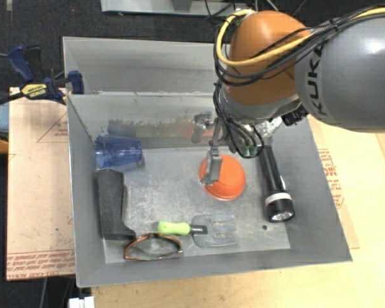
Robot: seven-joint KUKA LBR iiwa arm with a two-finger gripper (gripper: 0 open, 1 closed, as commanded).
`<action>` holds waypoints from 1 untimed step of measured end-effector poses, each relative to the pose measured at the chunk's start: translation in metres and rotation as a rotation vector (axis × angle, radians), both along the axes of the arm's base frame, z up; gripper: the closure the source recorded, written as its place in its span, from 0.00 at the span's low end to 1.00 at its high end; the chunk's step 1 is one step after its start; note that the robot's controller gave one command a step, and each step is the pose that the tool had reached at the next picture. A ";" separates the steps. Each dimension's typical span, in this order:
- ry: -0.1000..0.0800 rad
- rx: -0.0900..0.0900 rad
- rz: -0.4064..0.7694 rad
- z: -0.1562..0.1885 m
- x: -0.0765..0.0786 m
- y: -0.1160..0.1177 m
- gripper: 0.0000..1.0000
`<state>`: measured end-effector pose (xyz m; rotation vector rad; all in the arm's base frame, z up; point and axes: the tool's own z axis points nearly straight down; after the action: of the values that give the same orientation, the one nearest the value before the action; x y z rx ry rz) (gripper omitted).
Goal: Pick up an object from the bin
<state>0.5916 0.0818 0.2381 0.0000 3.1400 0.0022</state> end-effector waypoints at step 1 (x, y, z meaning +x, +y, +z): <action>-0.001 0.000 0.193 -0.105 -0.061 0.041 0.00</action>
Offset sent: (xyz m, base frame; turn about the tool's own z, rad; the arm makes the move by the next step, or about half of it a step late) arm -0.0796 0.0476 -0.0781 -0.2434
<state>0.5311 0.1228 0.1331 -0.3026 3.1247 0.0030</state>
